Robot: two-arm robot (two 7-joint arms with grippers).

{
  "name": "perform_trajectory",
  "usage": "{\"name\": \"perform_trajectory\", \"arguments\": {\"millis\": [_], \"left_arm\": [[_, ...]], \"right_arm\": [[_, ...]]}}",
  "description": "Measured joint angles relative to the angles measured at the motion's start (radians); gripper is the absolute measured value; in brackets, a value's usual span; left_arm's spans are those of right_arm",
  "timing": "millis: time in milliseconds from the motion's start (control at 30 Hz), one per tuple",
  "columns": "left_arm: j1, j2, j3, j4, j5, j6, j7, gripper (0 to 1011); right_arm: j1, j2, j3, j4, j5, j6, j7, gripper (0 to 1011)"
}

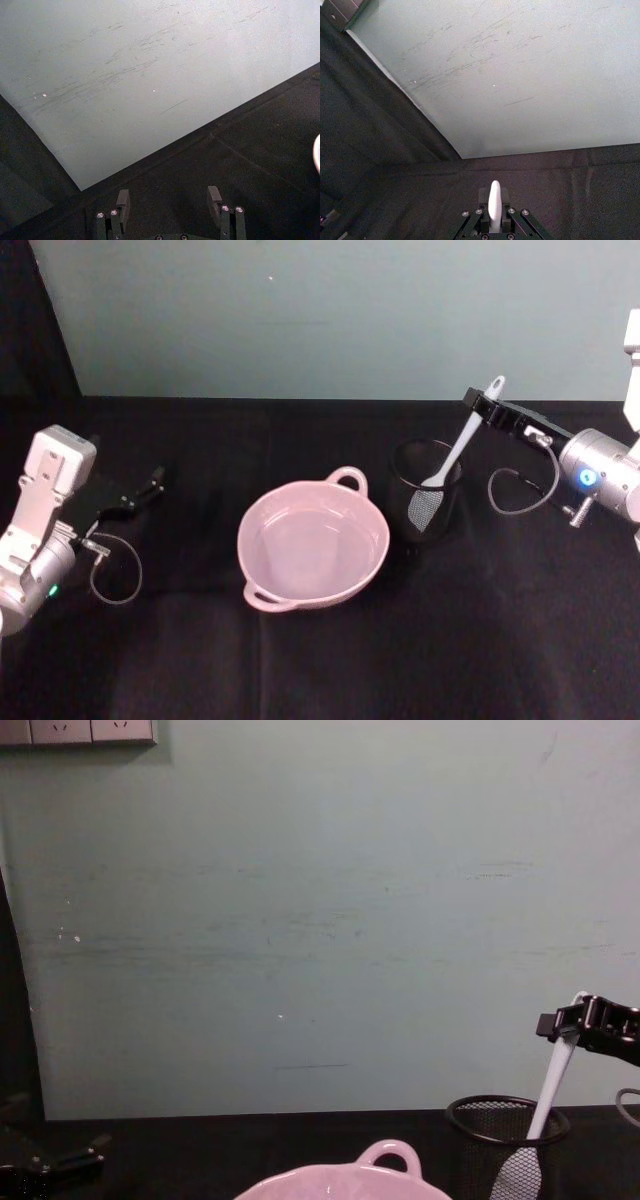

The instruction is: Use the one hand to pick up the spoon and stir the clear water in the bowl.

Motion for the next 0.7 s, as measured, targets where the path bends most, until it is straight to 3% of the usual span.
{"name": "perform_trajectory", "arguments": {"millis": [233,700], "left_arm": [[0.0,0.0,0.0,0.0,0.0,0.0,0.0,1012],[0.0,0.0,0.0,0.0,0.0,0.0,0.0,1011]], "right_arm": [[-0.009,0.009,-0.003,-0.021,-0.012,-0.024,-0.003,116],[-0.049,0.048,-0.001,-0.144,-0.079,-0.076,-0.015,116]]}}
